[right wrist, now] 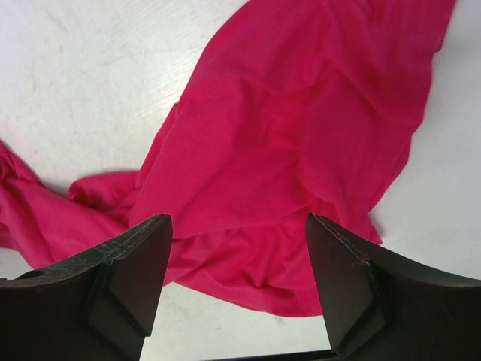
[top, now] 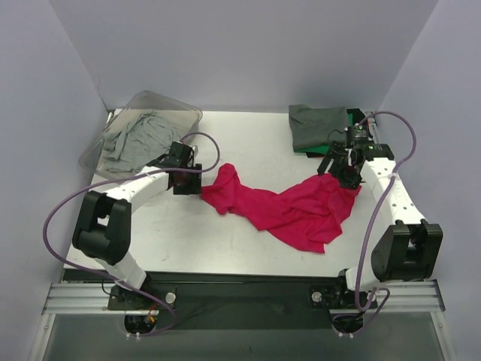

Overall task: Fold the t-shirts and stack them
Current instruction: Flatten out the tshirt

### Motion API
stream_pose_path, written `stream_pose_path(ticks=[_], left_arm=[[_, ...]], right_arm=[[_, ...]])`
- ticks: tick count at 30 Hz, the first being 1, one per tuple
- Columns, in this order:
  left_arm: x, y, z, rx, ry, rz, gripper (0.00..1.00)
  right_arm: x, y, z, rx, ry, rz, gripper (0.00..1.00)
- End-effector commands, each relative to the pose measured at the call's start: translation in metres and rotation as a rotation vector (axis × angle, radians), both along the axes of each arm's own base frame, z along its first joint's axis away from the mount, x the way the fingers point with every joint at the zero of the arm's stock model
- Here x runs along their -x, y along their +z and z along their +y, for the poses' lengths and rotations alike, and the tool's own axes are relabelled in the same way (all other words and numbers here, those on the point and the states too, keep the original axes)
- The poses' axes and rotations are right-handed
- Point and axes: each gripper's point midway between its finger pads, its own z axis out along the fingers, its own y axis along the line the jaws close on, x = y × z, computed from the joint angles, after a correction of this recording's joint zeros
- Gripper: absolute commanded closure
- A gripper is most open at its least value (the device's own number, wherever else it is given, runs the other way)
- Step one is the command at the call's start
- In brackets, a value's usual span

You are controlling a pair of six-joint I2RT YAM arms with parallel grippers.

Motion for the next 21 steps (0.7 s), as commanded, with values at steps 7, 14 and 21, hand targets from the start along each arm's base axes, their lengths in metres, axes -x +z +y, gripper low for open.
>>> stream_pose_path(ticks=[7, 14, 21], left_arm=[[-0.042, -0.011, -0.001, 0.044, -0.01, -0.083, 0.45], [-0.051, -0.011, -0.017, 0.145, -0.064, -0.095, 0.51], [-0.056, -0.018, -0.016, 0.17, -0.06, -0.088, 0.51]], right_arm=[[0.003, 0.009, 0.029, -0.015, 0.079, -0.033, 0.28], [0.001, 0.011, 0.03, -0.017, 0.086, -0.034, 0.28], [0.002, 0.007, 0.031, -0.023, 0.091, -0.023, 0.28]])
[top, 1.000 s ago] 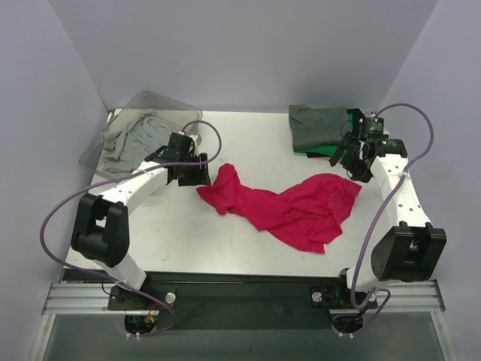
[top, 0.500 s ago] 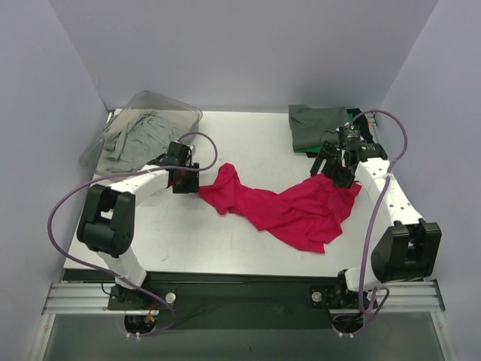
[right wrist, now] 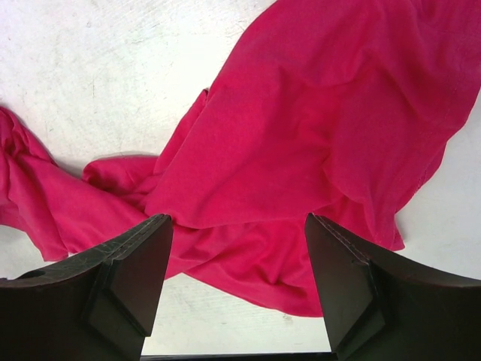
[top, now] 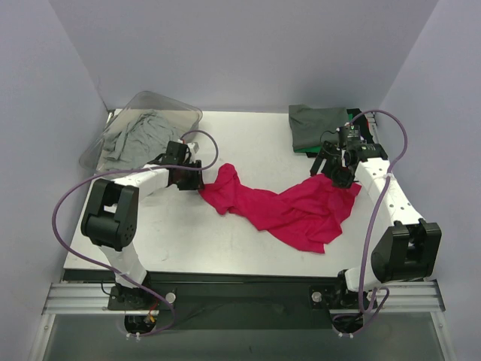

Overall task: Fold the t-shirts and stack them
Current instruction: Flatten out the tshirt

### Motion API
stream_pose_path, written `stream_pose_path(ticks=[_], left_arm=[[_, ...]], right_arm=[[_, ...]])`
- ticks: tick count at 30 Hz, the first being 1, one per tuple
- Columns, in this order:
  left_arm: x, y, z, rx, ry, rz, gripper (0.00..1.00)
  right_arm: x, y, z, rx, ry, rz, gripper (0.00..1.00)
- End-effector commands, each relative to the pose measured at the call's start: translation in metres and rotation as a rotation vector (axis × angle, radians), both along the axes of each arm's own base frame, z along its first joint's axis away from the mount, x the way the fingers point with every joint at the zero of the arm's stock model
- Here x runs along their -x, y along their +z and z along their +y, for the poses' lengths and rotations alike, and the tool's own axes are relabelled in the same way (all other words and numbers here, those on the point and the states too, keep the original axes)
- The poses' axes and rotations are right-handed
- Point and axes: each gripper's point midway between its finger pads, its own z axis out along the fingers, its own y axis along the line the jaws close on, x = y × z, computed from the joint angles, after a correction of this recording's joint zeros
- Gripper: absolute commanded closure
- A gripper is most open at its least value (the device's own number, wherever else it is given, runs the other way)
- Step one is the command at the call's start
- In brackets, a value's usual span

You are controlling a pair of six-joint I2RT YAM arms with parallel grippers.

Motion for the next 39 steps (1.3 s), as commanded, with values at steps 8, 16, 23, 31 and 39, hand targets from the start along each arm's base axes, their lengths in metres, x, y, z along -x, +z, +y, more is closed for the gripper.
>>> stream_pose_path(ticks=[8, 16, 23, 31, 39], left_arm=[[-0.02, 0.002, -0.008, 0.087, -0.035, -0.036, 0.74], [-0.036, 0.054, -0.013, 0.206, 0.025, -0.099, 1.0], [-0.058, 0.136, 0.006, 0.347, 0.131, -0.227, 1.0], [-0.053, 0.177, 0.05, 0.414, 0.227, -0.308, 1.0], [-0.045, 0.181, 0.075, 0.401, 0.253, -0.324, 1.0]], right_arm=[[0.01, 0.005, 0.003, -0.005, 0.016, -0.005, 0.28], [0.047, -0.028, 0.027, -0.059, 0.042, 0.107, 0.28], [0.082, -0.072, 0.045, -0.074, 0.055, 0.264, 0.28], [0.068, -0.1, 0.044, -0.042, 0.047, 0.336, 0.27], [0.031, -0.116, 0.049, -0.016, 0.056, 0.362, 0.27]])
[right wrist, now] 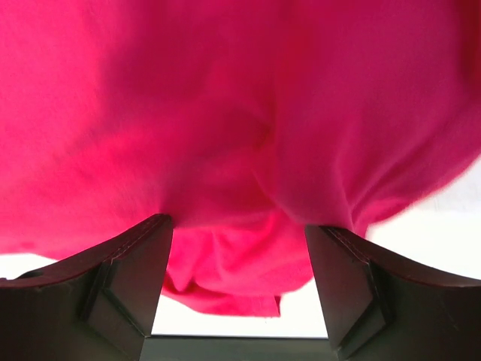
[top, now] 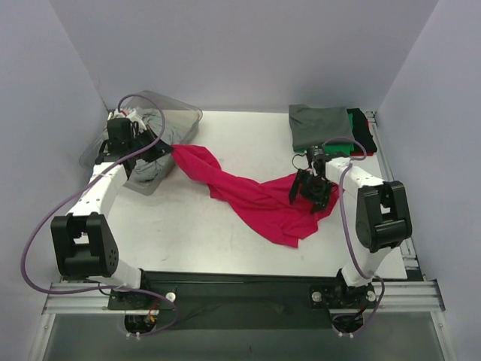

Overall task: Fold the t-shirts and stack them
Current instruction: Flatten out the tshirt

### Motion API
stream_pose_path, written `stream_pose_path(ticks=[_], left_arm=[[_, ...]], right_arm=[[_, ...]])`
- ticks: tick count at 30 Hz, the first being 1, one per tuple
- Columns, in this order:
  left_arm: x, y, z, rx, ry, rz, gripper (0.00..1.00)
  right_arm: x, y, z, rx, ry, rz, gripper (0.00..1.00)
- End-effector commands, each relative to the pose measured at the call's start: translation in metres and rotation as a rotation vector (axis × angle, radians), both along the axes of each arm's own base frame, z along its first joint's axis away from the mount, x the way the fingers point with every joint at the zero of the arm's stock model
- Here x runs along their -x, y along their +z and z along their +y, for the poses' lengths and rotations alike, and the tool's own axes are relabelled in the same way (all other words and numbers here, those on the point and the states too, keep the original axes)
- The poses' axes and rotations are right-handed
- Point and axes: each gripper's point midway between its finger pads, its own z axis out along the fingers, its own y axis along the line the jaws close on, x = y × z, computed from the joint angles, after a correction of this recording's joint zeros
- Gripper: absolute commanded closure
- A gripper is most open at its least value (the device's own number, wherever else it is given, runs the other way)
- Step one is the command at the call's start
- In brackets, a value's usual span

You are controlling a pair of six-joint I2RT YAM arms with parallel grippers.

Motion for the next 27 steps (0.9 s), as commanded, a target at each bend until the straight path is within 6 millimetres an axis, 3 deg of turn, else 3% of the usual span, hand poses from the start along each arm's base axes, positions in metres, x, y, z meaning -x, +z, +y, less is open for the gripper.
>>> stream_pose_path(ticks=[1, 7, 11, 13, 17, 18, 20, 22, 25, 27], left_arm=[[0.005, 0.016, 0.005, -0.001, -0.013, -0.049, 1.0], [0.008, 0.023, 0.015, -0.019, -0.004, -0.055, 1.0], [0.009, 0.022, 0.016, -0.031, -0.016, -0.054, 1.0], [0.01, 0.02, 0.016, -0.028, -0.02, -0.047, 1.0], [0.011, 0.013, 0.014, -0.029, -0.037, -0.03, 1.0], [0.012, 0.012, 0.014, -0.03, -0.038, -0.026, 1.0], [0.012, 0.011, 0.015, -0.036, -0.04, -0.026, 1.0], [0.012, 0.01, 0.014, -0.037, -0.043, -0.019, 1.0], [0.012, 0.008, 0.014, -0.035, -0.045, -0.012, 1.0], [0.012, 0.006, 0.014, -0.035, -0.045, -0.008, 1.0]], right_arm=[[-0.022, 0.0, -0.001, 0.027, 0.013, -0.012, 0.27], [-0.068, 0.008, -0.01, 0.033, -0.01, -0.064, 0.28], [-0.09, 0.041, -0.014, 0.022, -0.007, -0.161, 0.28], [-0.088, 0.053, -0.011, 0.017, 0.013, -0.189, 0.28], [-0.051, 0.073, 0.007, 0.013, 0.079, -0.19, 0.3], [-0.031, 0.062, 0.008, 0.019, 0.082, -0.144, 0.32], [-0.006, 0.063, 0.023, 0.012, 0.117, -0.14, 0.33], [0.026, 0.044, 0.026, 0.031, 0.117, -0.069, 0.34], [0.062, 0.026, 0.031, 0.073, 0.138, -0.011, 0.39], [0.075, 0.019, 0.033, 0.084, 0.142, 0.017, 0.45]])
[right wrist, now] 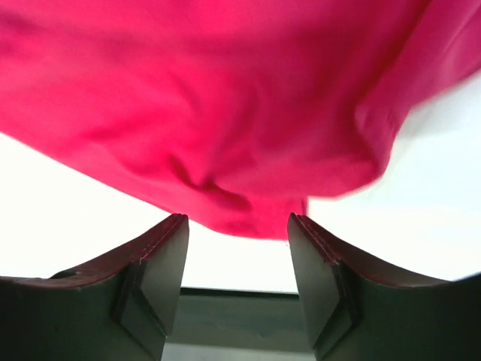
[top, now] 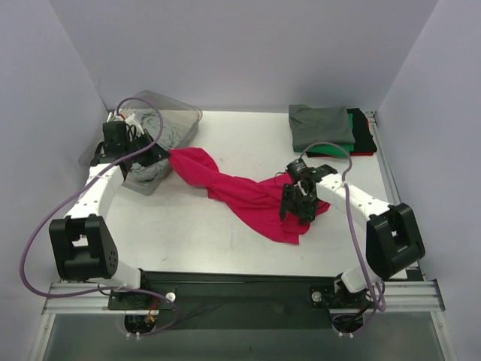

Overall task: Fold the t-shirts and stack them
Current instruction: Flatten out the tshirt

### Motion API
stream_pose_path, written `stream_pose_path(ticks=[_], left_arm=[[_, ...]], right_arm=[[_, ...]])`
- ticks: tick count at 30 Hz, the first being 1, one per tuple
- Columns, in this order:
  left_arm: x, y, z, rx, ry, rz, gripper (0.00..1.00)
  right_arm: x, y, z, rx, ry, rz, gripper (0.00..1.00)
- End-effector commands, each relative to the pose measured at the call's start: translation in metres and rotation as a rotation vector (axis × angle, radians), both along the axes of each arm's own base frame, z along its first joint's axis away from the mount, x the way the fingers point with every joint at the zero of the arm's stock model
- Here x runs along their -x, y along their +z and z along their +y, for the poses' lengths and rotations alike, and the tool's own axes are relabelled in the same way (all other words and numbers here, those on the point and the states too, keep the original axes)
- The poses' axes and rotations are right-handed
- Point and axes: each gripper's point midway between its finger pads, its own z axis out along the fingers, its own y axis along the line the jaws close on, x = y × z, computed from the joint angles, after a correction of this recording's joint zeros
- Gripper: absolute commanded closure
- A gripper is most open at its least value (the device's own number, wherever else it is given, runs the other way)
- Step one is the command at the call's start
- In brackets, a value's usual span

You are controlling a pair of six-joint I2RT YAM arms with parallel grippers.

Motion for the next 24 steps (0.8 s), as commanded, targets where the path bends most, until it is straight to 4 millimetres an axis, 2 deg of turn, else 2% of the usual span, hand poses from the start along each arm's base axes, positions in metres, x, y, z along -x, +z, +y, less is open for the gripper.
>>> stream_pose_path(ticks=[1, 5, 16, 19, 24], left_arm=[[-0.003, 0.017, 0.001, -0.006, -0.02, -0.051, 1.0], [-0.002, 0.014, 0.001, -0.012, -0.023, -0.045, 1.0], [-0.001, 0.015, 0.004, -0.033, -0.024, -0.042, 1.0], [-0.002, 0.014, 0.004, -0.037, -0.025, -0.039, 1.0], [-0.001, 0.013, 0.004, -0.038, -0.025, -0.032, 1.0]], right_arm=[[0.034, -0.018, -0.015, 0.089, -0.064, 0.104, 0.47], [0.045, -0.027, -0.023, 0.124, -0.066, 0.13, 0.54], [0.071, -0.043, -0.029, 0.117, -0.072, 0.204, 0.62], [0.075, -0.047, -0.028, 0.112, -0.072, 0.218, 0.63], [0.07, -0.052, -0.025, 0.103, -0.077, 0.205, 0.66]])
